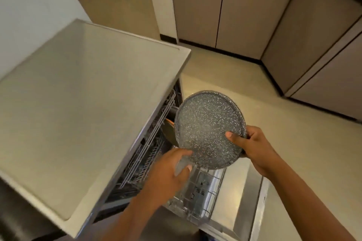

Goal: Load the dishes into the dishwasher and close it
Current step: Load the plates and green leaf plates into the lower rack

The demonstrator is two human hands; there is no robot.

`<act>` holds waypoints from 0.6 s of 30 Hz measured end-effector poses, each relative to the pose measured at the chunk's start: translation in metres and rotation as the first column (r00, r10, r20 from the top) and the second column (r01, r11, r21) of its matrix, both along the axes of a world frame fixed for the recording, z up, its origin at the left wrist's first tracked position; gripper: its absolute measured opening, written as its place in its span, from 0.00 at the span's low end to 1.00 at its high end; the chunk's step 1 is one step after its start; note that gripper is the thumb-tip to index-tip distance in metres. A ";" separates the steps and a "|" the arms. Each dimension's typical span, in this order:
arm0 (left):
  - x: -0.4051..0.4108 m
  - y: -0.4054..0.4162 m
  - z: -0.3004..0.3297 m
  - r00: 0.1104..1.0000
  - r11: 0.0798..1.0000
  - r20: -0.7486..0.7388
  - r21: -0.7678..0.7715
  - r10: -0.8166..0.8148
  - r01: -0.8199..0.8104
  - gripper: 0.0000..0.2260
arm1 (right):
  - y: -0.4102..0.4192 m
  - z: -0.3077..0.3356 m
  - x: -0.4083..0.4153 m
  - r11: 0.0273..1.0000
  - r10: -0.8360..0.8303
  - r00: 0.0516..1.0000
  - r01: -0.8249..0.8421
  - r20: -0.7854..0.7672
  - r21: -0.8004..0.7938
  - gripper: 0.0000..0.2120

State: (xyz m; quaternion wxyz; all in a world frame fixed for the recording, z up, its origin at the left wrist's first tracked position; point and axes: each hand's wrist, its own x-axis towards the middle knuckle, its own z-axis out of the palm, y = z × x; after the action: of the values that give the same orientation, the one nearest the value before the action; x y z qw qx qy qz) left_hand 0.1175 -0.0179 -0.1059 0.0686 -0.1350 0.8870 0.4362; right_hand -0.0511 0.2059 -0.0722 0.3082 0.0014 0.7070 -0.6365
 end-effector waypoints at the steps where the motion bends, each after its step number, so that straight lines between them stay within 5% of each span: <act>1: -0.004 -0.001 -0.024 0.998 0.999 0.042 0.021 0.046 -0.047 0.17 | 0.000 -0.023 -0.006 1.000 0.010 1.000 -0.010 0.000 0.023 0.07; 8: -0.009 -0.027 -0.175 0.885 0.956 0.361 -0.105 0.294 -0.275 0.27 | -0.049 -0.168 -0.006 0.940 0.259 0.959 -0.223 -0.115 0.257 0.12; 14: -0.017 -0.057 -0.272 0.804 0.925 0.463 -0.129 0.374 -0.356 0.32 | -0.114 -0.265 0.007 0.914 0.309 0.898 -0.189 -0.313 0.359 0.07; 18: -0.022 -0.064 -0.323 0.754 0.904 0.524 -0.077 0.396 -0.421 0.32 | -0.149 -0.316 0.009 0.882 0.384 0.817 -0.187 -0.430 0.431 0.14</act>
State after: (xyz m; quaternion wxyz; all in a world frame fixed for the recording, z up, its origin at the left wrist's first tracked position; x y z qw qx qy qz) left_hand 0.0953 -0.0821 -0.4286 0.2159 -0.4380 0.7722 0.4065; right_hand -0.0418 0.0573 -0.3880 0.2007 -0.2146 0.8610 -0.4151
